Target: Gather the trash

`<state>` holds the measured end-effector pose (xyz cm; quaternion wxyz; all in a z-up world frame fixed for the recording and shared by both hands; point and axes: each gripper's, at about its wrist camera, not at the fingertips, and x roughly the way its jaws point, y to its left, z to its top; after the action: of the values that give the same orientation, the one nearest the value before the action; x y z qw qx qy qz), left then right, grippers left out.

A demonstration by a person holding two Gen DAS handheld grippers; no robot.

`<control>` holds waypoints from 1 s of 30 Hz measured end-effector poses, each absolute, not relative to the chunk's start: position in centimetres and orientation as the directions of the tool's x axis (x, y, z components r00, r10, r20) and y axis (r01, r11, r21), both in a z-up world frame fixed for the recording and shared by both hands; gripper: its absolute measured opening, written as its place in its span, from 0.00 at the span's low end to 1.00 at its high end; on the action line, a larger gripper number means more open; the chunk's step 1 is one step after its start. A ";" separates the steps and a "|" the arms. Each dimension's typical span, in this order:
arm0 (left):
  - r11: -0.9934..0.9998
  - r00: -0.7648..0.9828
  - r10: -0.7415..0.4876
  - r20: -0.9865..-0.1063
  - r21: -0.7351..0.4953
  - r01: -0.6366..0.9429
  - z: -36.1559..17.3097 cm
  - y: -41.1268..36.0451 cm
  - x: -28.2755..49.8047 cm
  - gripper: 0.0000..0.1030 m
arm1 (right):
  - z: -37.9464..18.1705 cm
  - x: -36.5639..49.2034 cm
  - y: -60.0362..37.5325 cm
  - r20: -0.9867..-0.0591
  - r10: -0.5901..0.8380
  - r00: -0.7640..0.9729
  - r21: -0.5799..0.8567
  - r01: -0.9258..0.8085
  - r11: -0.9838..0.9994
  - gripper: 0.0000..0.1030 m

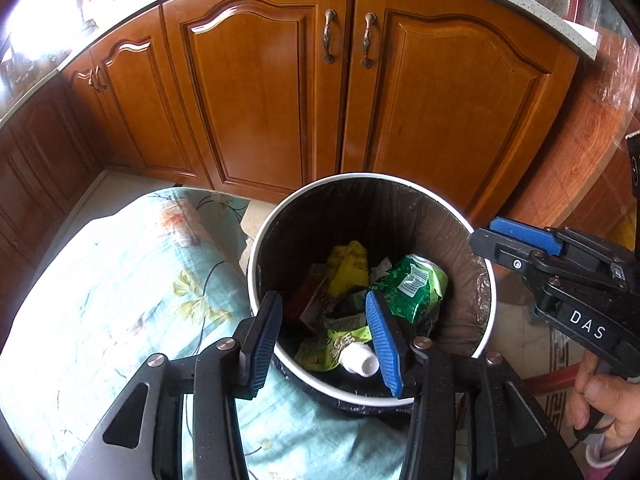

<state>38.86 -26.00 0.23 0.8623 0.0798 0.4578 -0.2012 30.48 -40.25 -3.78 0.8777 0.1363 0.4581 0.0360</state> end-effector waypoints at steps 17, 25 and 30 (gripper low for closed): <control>0.940 0.590 -0.340 -0.733 -0.273 0.203 -1.0 -14.1 26.7 0.75 | -1.5 21.2 -35.9 -0.648 0.325 0.689 0.487 0.047 0.872 0.96; 0.950 0.639 -0.305 -0.706 -0.270 0.155 -1.0 -10.2 21.6 0.75 | -1.3 17.7 -33.2 -0.619 0.301 0.725 0.496 0.064 0.866 0.97; 0.957 0.672 -0.281 -0.685 -0.253 0.143 -0.4 -9.5 19.3 0.75 | -0.9 16.2 -32.1 -0.620 0.263 0.739 0.471 0.082 0.878 0.97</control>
<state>19.29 -9.51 -0.40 0.9099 -0.0894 0.3879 -0.1166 16.22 -32.13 -0.93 0.9007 0.2414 0.3576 0.0504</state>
